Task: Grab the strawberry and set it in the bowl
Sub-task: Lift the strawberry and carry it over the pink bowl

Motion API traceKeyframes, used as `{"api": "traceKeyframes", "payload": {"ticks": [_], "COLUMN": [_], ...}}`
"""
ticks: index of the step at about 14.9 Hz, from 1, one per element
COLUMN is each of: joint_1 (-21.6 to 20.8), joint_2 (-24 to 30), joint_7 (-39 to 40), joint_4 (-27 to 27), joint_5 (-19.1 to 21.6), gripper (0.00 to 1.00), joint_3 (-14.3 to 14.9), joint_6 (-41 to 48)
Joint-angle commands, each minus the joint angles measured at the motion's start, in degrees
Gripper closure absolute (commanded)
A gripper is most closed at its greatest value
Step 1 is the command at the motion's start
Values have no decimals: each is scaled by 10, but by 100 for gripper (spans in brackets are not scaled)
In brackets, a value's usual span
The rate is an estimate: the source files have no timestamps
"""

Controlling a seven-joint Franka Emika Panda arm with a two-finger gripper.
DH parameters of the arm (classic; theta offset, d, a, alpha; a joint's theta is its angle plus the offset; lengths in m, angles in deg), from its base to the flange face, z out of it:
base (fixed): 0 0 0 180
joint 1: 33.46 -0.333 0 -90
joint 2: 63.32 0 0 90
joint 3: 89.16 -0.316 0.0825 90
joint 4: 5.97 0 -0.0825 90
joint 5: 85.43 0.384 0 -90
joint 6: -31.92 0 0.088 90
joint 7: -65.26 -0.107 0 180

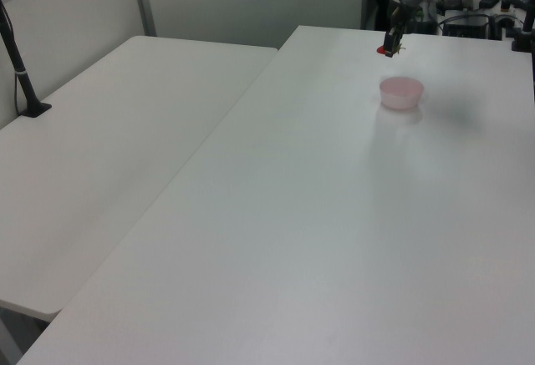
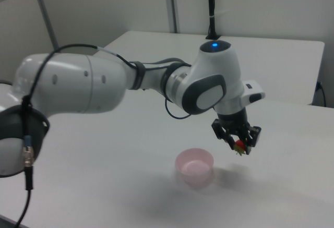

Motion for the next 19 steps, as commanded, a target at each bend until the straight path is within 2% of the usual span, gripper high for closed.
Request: {"api": "traceKeyframes", "payload": {"ticks": [1, 6, 11, 15, 16, 17, 19], "joint_1": [-7, -11, -46, -67, -68, -68, -68], "joint_2": [74, 121, 124, 125, 124, 125, 133], "joint_7": [2, 3, -5, -6, -5, -5, -5], "joint_4": [87, 155, 171, 171, 171, 169, 159], "joint_5": [7, 7, 4, 1, -5, -14, -19], "gripper": [64, 64, 62, 60, 53, 37, 0], "joint_3": [-5, -16, -15, -15, -15, -15, -15], "joint_6": [11, 13, 19, 62, 74, 89, 123]}}
